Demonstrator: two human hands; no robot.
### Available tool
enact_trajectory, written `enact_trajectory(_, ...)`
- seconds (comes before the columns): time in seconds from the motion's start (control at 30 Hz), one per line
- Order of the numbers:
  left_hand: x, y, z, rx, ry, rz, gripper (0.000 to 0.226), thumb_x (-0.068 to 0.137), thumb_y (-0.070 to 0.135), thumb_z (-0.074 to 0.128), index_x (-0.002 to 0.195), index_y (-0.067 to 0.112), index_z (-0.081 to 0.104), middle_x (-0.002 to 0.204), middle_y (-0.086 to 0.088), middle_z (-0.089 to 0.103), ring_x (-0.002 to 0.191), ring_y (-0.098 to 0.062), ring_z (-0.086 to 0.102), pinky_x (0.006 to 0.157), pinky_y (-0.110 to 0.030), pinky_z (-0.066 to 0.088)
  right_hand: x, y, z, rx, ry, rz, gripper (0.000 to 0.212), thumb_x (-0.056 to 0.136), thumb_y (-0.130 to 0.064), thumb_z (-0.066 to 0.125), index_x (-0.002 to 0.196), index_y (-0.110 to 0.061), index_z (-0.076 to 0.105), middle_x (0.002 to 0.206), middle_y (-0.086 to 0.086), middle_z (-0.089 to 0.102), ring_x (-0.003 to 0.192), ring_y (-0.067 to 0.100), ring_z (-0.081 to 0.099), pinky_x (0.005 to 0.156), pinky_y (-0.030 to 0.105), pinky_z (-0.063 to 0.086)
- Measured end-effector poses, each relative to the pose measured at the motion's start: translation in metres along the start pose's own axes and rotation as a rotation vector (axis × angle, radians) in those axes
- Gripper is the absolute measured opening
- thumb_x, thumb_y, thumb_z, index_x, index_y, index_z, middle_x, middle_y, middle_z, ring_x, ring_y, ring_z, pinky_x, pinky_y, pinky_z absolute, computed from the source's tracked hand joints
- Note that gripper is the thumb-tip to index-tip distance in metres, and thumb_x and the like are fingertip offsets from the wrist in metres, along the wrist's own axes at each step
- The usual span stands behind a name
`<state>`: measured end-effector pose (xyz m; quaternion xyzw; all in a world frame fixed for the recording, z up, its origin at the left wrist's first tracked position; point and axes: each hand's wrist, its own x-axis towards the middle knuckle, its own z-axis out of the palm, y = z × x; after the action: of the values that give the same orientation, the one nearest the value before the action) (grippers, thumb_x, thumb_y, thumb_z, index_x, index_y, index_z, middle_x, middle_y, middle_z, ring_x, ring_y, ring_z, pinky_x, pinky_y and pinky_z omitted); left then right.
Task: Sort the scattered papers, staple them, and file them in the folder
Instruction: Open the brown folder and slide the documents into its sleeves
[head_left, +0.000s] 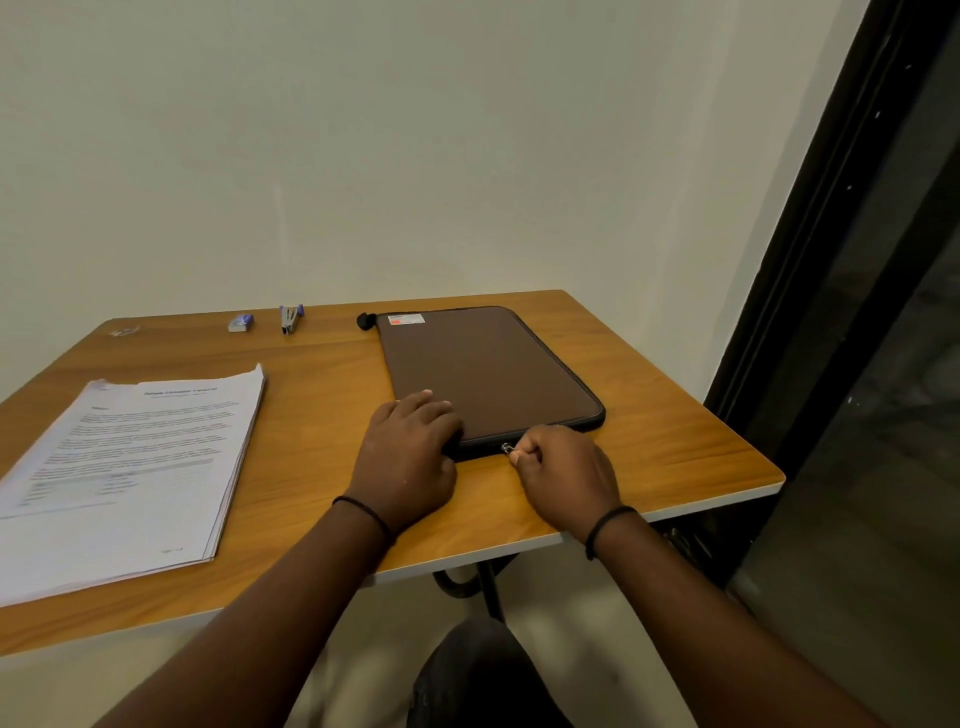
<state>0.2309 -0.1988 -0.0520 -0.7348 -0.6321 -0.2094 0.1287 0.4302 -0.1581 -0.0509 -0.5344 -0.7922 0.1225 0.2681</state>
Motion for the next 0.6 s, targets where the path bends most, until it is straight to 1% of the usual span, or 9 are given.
enact_trajectory(0.07,0.001,0.001,0.000,0.003,0.002,0.047,0.037,0.077,0.020,0.072,0.115,0.021,0.071,0.127,-0.004,0.067,0.125,-0.028,0.058,0.099,-0.047,0.046,-0.001,-0.006,0.002,0.045,-0.020,-0.028,0.019,0.094,-0.032,0.061,0.078,-0.024,0.067,0.076,-0.011,0.064,0.071,0.005,0.058,0.058,0.025,0.042)
enact_trajectory(0.17,0.003,0.005,0.000,0.034,-0.023,0.090,0.039,0.085,0.018,0.073,0.123,0.016,0.068,0.125,-0.008,0.068,0.117,-0.028,0.064,0.095,-0.043,0.052,-0.002,-0.011,0.002,0.067,-0.035,-0.042,0.019,0.095,-0.029,0.059,0.077,-0.028,0.066,0.074,-0.015,0.060,0.070,0.002,0.057,0.058,0.024,0.042)
enact_trajectory(0.27,0.002,0.006,0.002,0.090,-0.074,0.094,0.045,0.090,0.021,0.071,0.133,0.014,0.061,0.132,-0.008,0.064,0.122,-0.028,0.061,0.102,-0.042,0.049,-0.002,0.004,-0.005,-0.003,0.020,0.004,0.024,0.095,-0.023,0.056,0.073,-0.028,0.063,0.077,-0.014,0.061,0.070,0.004,0.055,0.055,0.023,0.038)
enact_trajectory(0.33,0.000,-0.001,0.001,0.089,-0.058,0.087,0.046,0.088,0.022,0.074,0.132,0.016,0.062,0.132,-0.007,0.065,0.121,-0.027,0.062,0.101,-0.041,0.049,0.001,0.026,-0.018,-0.050,0.067,0.111,0.026,0.096,-0.023,0.055,0.072,-0.026,0.064,0.081,-0.011,0.065,0.075,0.010,0.060,0.059,0.025,0.044)
enact_trajectory(0.4,-0.002,-0.007,-0.006,0.084,-0.046,0.078,0.045,0.082,0.020,0.080,0.125,0.017,0.066,0.124,-0.006,0.069,0.113,-0.027,0.067,0.093,-0.041,0.054,0.004,0.046,-0.032,-0.053,0.108,0.207,0.024,0.096,-0.029,0.058,0.072,-0.026,0.064,0.080,-0.011,0.065,0.075,0.013,0.060,0.062,0.027,0.047)
enact_trajectory(0.47,-0.005,-0.011,-0.010,0.102,-0.024,0.104,0.038,0.078,0.018,0.083,0.114,0.018,0.070,0.112,-0.005,0.073,0.099,-0.026,0.071,0.079,-0.038,0.059,0.006,0.054,-0.036,0.010,0.113,0.193,0.023,0.094,-0.031,0.062,0.072,-0.026,0.066,0.079,-0.012,0.066,0.075,0.011,0.060,0.062,0.027,0.047)
enact_trajectory(0.5,-0.006,-0.012,-0.011,0.099,-0.012,0.121,0.032,0.079,0.017,0.081,0.109,0.018,0.070,0.106,-0.005,0.073,0.093,-0.026,0.071,0.072,-0.037,0.059,0.005,0.053,-0.034,0.047,0.098,0.162,0.022,0.094,-0.030,0.063,0.072,-0.025,0.066,0.079,-0.013,0.066,0.075,0.010,0.060,0.063,0.027,0.047)
enact_trajectory(0.53,-0.006,-0.012,-0.011,0.085,-0.007,0.125,0.027,0.082,0.017,0.077,0.108,0.018,0.070,0.104,-0.004,0.072,0.090,-0.025,0.070,0.070,-0.036,0.057,0.002,0.051,-0.032,0.085,0.078,0.128,0.021,0.093,-0.029,0.065,0.073,-0.024,0.068,0.078,-0.014,0.066,0.075,0.007,0.060,0.064,0.027,0.048)
enact_trajectory(0.6,-0.005,-0.013,-0.010,0.049,-0.007,0.100,0.031,0.087,0.023,0.071,0.117,0.020,0.067,0.113,-0.004,0.069,0.099,-0.025,0.067,0.078,-0.037,0.054,-0.005,0.051,-0.027,0.171,0.042,0.077,0.017,0.091,-0.027,0.067,0.076,-0.021,0.071,0.077,-0.016,0.066,0.075,0.003,0.060,0.067,0.028,0.051)
